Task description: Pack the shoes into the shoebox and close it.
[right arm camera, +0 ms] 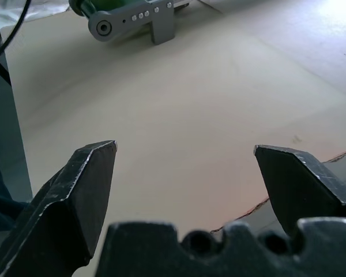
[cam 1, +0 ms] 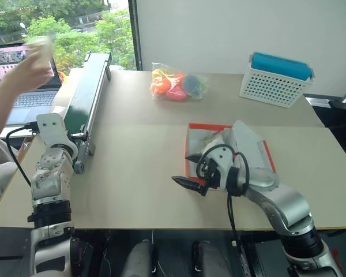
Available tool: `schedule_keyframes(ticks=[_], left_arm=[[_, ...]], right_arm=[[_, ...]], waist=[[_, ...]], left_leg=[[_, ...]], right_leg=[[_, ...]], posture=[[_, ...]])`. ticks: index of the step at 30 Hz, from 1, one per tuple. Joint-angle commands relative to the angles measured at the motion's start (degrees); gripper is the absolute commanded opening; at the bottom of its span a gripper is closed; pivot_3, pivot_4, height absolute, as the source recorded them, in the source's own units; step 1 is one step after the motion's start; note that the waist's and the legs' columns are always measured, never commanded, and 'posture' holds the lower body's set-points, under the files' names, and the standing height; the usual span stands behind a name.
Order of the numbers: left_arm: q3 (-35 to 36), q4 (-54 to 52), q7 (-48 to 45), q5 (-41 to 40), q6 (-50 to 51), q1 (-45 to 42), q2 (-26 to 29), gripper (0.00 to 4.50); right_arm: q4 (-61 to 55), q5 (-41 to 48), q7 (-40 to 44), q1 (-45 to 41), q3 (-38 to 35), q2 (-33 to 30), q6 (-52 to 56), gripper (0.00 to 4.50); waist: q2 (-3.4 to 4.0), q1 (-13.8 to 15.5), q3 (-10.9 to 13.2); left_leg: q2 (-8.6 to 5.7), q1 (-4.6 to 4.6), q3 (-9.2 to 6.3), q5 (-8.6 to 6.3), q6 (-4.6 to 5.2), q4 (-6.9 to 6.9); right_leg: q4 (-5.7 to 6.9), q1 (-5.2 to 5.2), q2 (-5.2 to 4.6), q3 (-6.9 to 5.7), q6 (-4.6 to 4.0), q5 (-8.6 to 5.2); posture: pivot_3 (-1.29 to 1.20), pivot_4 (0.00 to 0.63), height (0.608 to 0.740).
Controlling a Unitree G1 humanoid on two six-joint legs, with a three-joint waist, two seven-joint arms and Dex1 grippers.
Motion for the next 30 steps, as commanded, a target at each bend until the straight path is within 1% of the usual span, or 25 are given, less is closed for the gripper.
schedule_keyframes(ticks=[1, 5, 10, 16, 20, 23, 30], left_arm=[[0.46, -0.06, -0.03, 0.37, -0.16, -0.86, 1.47, 4.44], [0.38, 0.95, 0.09, 0.39, -0.22, -1.13, 1.61, 4.44], [-1.18, 2.31, -1.01, 0.96, 0.45, -1.5, 2.16, 4.44], [-1.49, 3.95, -1.5, 0.89, -0.37, -2.44, 2.23, 4.44], [-1.71, 4.51, -1.72, 0.9, -0.61, -2.69, 2.04, 4.44], [-2.17, 4.76, -2.11, 0.98, -0.62, -2.77, 1.93, 4.44], [-2.23, 5.78, -2.17, 1.08, -1.1, -3.32, 2.15, 4.44]], right_arm=[[2.1, -3.33, -1.84, -1.71, 0.57, 0.24, -2.69, 4.5], [2.93, -3.99, -2.55, -1.88, 0.46, 1.15, -2.0, 4.5], [0.51, -0.88, -1.25, -0.69, -0.75, 3.53, -1.36, 4.5], [0.12, -2.66, 1.48, 1.4, 1.02, 2.1, -6.28, 4.5], [-1.57, -1.45, 5.33, 2.77, 1.57, 0.81, -10.03, 4.5], [-0.74, -2.08, 7.52, 2.59, 1.96, -0.48, -11.85, 4.5], [1.18, -2.87, 9.25, 1.58, 2.01, -1.04, -13.43, 4.5]], waist=[[0.0, -0.02, 0.0], [0.0, -0.02, 0.0], [-0.01, -0.05, -0.01], [-0.04, 0.0, -0.02], [-0.04, -0.05, -0.02], [-0.04, -0.05, -0.03], [-0.05, -0.03, -0.03]], left_leg=[[0.0, 0.0, 0.01, 0.01, -0.02, 0.0], [0.01, 0.0, 0.01, 0.02, -0.04, -0.03], [0.01, 0.0, 0.01, 0.01, -0.02, -0.02], [-0.01, 0.0, 0.01, -0.02, 0.03, 0.0], [0.01, 0.0, -0.01, -0.03, 0.05, -0.02], [0.0, 0.0, 0.0, -0.02, 0.04, 0.0], [0.0, 0.0, -0.01, -0.07, 0.11, 0.02]], right_leg=[[0.01, -0.01, 0.0, 0.0, 0.0, 0.0], [0.01, -0.02, 0.0, 0.0, 0.0, 0.0], [0.02, -0.02, 0.0, 0.0, 0.0, 0.0], [0.01, 0.0, 0.0, 0.0, 0.0, 0.0], [0.03, -0.01, 0.01, -0.02, 0.0, 0.0], [0.02, 0.0, 0.01, -0.01, 0.0, 0.0], [0.04, 0.0, 0.01, -0.02, 0.0, 0.0]], posture=[[0.0, 0.15, 0.699], [0.0, 0.15, 0.699], [0.0, 0.15, 0.699], [0.0, 0.15, 0.699], [0.0, 0.15, 0.699], [0.0, 0.15, 0.699], [0.0, 0.15, 0.699]])
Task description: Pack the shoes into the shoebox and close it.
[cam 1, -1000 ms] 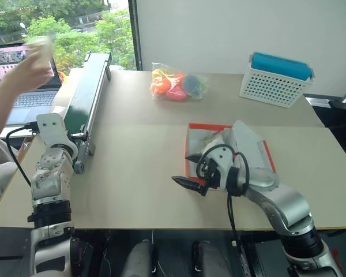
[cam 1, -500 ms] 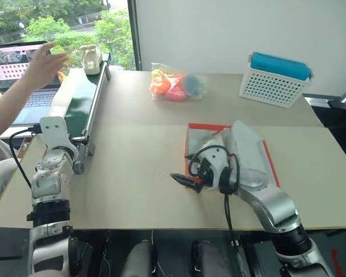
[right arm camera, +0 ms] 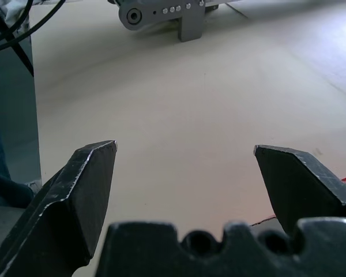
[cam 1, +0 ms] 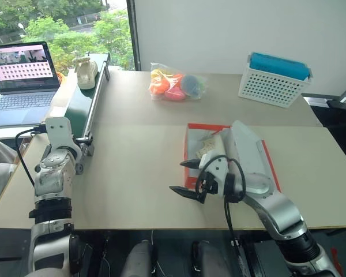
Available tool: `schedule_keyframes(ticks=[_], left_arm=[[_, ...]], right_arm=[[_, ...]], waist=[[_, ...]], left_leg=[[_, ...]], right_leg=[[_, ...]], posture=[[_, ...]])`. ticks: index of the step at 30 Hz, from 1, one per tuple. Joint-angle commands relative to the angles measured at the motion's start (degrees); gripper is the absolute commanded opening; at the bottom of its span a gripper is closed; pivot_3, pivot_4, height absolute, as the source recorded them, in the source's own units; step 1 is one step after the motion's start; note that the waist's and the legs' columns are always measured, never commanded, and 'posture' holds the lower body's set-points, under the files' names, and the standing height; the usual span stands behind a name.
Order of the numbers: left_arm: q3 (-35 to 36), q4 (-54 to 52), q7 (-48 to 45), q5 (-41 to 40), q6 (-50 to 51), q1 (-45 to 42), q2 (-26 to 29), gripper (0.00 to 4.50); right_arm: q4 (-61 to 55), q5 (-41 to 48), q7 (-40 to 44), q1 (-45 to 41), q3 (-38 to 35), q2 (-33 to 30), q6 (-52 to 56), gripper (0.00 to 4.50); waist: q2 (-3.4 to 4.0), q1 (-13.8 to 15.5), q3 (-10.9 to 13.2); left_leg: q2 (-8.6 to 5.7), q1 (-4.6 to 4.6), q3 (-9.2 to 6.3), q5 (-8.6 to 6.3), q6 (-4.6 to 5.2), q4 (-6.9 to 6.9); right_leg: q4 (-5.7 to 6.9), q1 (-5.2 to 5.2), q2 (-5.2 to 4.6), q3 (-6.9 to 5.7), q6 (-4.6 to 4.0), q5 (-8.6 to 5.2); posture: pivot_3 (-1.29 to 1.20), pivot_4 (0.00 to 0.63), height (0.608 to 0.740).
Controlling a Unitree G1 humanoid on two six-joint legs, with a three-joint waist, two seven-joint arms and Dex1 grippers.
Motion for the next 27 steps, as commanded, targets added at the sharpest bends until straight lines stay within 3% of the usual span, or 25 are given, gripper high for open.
schedule_keyframes(ticks=[1, 27], left_arm=[[0.24, -0.66, -0.06, 0.47, -1.33, -1.48, 1.09, 4.44], [1.77, 0.62, 1.28, 0.77, -1.59, -1.42, 1.87, 4.44]], right_arm=[[-0.47, -0.27, 0.74, -1.37, -0.2, -0.26, -1.94, 4.5], [0.83, -1.41, -2.74, -1.77, -0.94, 2.56, -0.8, 4.5]], waist=[[0.0, 0.0, 0.0], [0.0, 0.0, 0.0]], left_leg=[[0.0, 0.0, 0.0, 0.01, -0.02, 0.0], [0.0, 0.0, 0.0, 0.08, -0.13, 0.01]], right_leg=[[-0.01, 0.01, 0.0, 0.0, 0.0, 0.0], [0.02, 0.0, 0.0, 0.0, 0.0, 0.0]], posture=[[0.0, 0.15, 0.699], [0.0, 0.15, 0.699]])
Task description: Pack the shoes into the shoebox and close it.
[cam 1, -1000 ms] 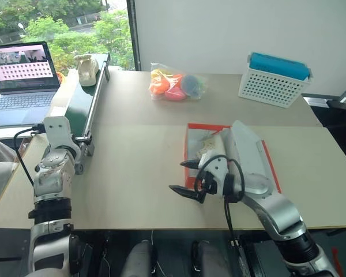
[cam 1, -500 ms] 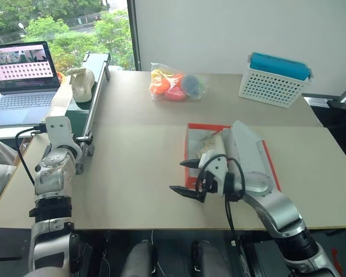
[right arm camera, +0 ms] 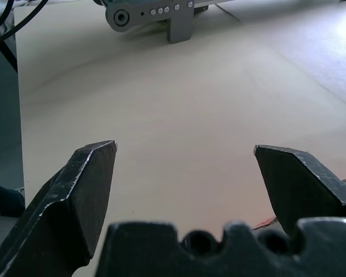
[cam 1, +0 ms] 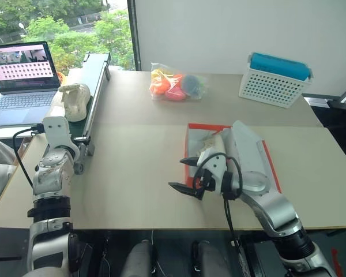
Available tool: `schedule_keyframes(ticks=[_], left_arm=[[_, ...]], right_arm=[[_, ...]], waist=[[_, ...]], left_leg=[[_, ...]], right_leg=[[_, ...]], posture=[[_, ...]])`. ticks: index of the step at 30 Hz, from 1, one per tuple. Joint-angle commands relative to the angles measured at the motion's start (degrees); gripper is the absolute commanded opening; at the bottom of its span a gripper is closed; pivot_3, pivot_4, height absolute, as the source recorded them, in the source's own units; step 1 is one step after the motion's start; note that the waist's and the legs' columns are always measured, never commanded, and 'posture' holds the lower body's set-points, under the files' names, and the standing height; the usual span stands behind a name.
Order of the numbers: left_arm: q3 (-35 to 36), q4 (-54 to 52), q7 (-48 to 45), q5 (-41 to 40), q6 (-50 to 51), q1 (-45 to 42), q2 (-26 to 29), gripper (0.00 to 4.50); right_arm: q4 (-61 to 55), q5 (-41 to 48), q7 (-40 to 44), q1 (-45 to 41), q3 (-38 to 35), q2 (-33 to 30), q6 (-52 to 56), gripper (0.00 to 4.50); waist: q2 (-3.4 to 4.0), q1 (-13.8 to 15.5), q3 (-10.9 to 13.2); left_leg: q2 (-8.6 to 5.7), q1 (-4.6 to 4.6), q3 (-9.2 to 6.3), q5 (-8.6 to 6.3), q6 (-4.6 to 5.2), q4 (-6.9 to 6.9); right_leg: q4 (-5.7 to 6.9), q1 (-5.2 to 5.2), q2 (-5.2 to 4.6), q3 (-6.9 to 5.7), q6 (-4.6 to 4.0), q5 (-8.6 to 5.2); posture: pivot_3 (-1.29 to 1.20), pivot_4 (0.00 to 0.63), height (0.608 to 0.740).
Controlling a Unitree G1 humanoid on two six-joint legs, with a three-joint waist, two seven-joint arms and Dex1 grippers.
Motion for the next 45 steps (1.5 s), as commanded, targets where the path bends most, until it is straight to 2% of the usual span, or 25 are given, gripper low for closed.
schedule_keyframes(ticks=[1, 8, 19, 23, 26, 28, 32, 36, 39, 41, 45], left_arm=[[1.56, -0.33, 1.11, 0.23, -1.4, -1.1, 1.23, 4.44], [3.74, 2.62, 5.32, 0.58, -1.54, -2.37, 1.42, 4.44], [3.05, 2.51, 3.69, -0.9, -2.3, -2.8, -0.13, 4.44], [3.69, 1.72, 3.19, -2.05, -2.51, -2.9, -1.03, 3.33], [4.88, 1.4, 3.54, -3.79, -1.79, -3.58, -2.35, 2.83], [5.89, 0.12, 3.3, -5.42, -2.36, -4.02, -3.61, 2.65], [7.23, -6.43, 0.14, -11.18, -4.32, -4.78, -7.36, 2.65], [7.18, -13.15, -3.1, -20.02, 0.9, -5.12, -11.65, 2.65], [2.64, -19.38, -8.09, -25.95, 7.14, -3.09, -13.51, 2.65], [-1.47, -23.16, -10.62, -27.56, 10.26, -1.3, -14.18, 2.65], [-6.19, -27.27, -11.9, -29.13, 13.08, 0.61, -16.01, 2.65]], right_arm=[[-1.3, 0.33, -0.58, -0.81, -0.99, 0.38, -0.5, 4.5], [-1.45, 0.47, -1.61, -0.81, -1.59, 0.69, -0.08, 4.5], [-1.8, 0.57, -3.19, -0.91, -2.47, 0.44, 0.6, 4.5], [-1.91, 0.44, -3.68, -0.93, -2.59, 0.17, 0.79, 4.5], [-1.49, 0.31, -3.99, -1.29, -2.7, 0.07, 1.02, 4.5], [-1.02, 0.13, -4.24, -1.59, -2.68, 0.08, 1.11, 4.5], [0.35, -0.62, -5.19, -2.5, -2.54, 0.42, 1.09, 4.5], [2.33, -1.35, -7.08, -3.88, -2.86, 1.59, 1.37, 4.5], [5.24, 6.38, -13.61, -8.58, -10.85, 8.89, 9.75, 4.5], [7.82, 12.94, -19.17, -13.6, -18.3, 14.7, 18.22, 4.5], [11.19, 23.72, -27.3, -22.5, -29.98, 21.93, 31.18, 4.5]], waist=[[0.0, -0.01, 0.0], [0.0, 0.0, 0.0], [0.0, 0.15, 0.0], [-0.01, 0.28, -0.01], [-0.01, 0.37, -0.02], [-0.01, 0.5, -0.02], [-0.03, 0.77, -0.03], [-0.1, 0.44, -0.02], [-0.1, -0.32, -0.02], [-0.09, -0.8, -0.02], [-0.06, -0.83, -0.03]], left_leg=[[0.0, 0.0, 0.0, 0.0, 0.0, 0.0], [0.0, 0.0, 0.0, 0.0, 0.0, 0.0], [-0.01, 0.0, -0.01, 0.02, -0.04, 0.02], [-0.01, 0.0, -0.02, 0.02, -0.03, 0.05], [-0.01, 0.02, -0.03, 0.02, -0.03, 0.05], [-0.01, 0.03, -0.04, 0.0, 0.0, 0.08], [-0.01, 0.02, -0.06, 0.0, 0.0, 0.17], [-0.01, -0.12, -0.03, -0.02, 0.02, 0.32], [0.0, -0.09, -0.02, -0.01, 0.01, 0.31], [0.04, -0.06, -0.01, 0.03, -0.07, 0.29], [0.03, -0.05, -0.02, 0.04, -0.08, 0.25]], right_leg=[[0.0, 0.0, 0.0, 0.0, 0.0, 0.0], [0.01, 0.0, 0.0, 0.0, 0.0, 0.0], [0.02, 0.01, -0.01, -0.01, 0.0, 0.0], [0.03, 0.02, -0.01, -0.01, 0.0, 0.0], [0.06, 0.04, -0.02, -0.02, -0.01, 0.0], [0.07, 0.06, -0.02, -0.02, -0.01, 0.01], [0.04, 0.1, -0.03, -0.05, -0.01, 0.01], [0.01, 0.08, -0.05, -0.04, 0.02, 0.02], [0.02, 0.08, -0.04, -0.03, 0.02, 0.02], [0.07, 0.06, 0.01, 0.0, 0.0, 0.03], [0.11, 0.06, 0.01, 0.01, -0.01, 0.03]], posture=[[0.0, 0.15, 0.699], [0.0, 0.15, 0.699], [0.0, 0.15, 0.699], [0.0, 0.15, 0.699], [0.0, 0.15, 0.699], [0.0, 0.15, 0.699], [0.0, 0.15, 0.699], [0.0, 0.15, 0.699], [0.0, 0.15, 0.699], [0.0, 0.15, 0.699], [0.0, 0.15, 0.699]])
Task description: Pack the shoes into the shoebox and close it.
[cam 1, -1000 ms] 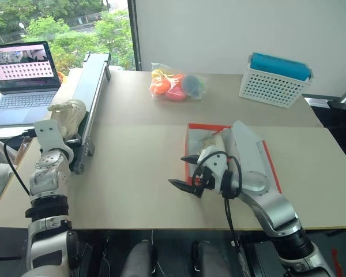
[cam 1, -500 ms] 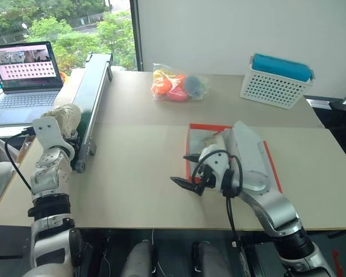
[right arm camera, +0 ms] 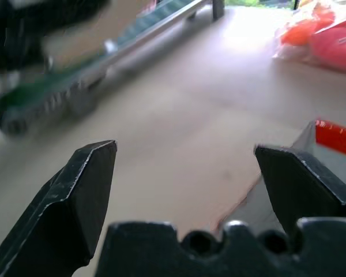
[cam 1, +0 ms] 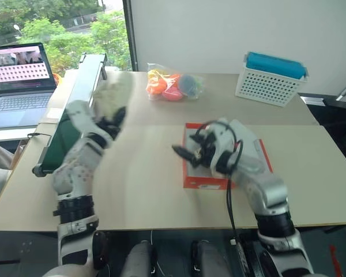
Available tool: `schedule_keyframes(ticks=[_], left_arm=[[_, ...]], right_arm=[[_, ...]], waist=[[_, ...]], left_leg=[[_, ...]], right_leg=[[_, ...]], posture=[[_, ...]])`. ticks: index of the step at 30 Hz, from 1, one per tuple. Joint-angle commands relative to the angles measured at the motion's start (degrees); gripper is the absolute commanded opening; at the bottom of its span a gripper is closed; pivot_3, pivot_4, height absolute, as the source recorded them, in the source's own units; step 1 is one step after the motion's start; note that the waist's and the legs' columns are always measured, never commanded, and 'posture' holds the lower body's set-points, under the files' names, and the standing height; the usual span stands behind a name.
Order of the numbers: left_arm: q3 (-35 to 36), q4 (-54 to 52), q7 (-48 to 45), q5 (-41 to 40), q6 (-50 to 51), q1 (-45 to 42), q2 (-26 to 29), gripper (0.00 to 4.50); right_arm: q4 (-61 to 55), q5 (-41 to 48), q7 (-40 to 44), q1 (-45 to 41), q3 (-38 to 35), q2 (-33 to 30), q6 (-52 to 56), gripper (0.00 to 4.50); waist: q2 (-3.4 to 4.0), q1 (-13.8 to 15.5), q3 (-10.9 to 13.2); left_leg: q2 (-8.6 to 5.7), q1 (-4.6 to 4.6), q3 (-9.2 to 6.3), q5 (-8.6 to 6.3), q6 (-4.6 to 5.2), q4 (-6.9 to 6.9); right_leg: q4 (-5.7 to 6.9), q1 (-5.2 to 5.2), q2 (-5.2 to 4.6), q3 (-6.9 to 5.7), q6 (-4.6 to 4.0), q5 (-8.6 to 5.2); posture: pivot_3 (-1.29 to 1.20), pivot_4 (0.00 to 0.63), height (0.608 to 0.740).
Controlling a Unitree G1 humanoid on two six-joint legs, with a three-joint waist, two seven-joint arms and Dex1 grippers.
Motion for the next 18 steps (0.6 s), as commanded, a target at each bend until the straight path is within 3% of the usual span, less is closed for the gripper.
schedule_keyframes(ticks=[1, 7, 18], left_arm=[[-3.48, -5.34, -1.93, -1.88, 1.62, 0.92, -0.47, 2.65], [-7.83, -4.48, -3.35, -1.06, 0.9, -0.05, -2.33, 2.65], [-12.12, -4.88, -6.36, -0.12, 0.23, -1.48, -4.0, 2.65]], right_arm=[[1.37, 11.65, -7.88, -6.62, -10.99, 4.87, 12.1, 4.5], [4.0, 18.65, -16.44, -13.11, -17.63, 10.18, 20.57, 4.5], [9.8, 19.65, -23.8, -14.87, -20.33, 13.38, 17.66, 4.5]], waist=[[0.0, -0.18, 0.0], [0.03, -0.47, 0.01], [0.04, -0.58, 0.0]], left_leg=[[0.0, 0.0, -0.01, -0.01, 0.02, -0.03], [-0.04, -0.01, 0.02, -0.06, 0.12, -0.18], [-0.07, -0.01, 0.04, -0.13, 0.24, -0.23]], right_leg=[[0.01, 0.0, 0.01, -0.02, 0.0, 0.0], [0.02, -0.04, 0.04, 0.02, 0.0, 0.0], [0.0, -0.05, 0.04, 0.04, 0.0, 0.0]], posture=[[0.0, 0.15, 0.699], [0.0, 0.15, 0.699], [0.0, 0.15, 0.699]])
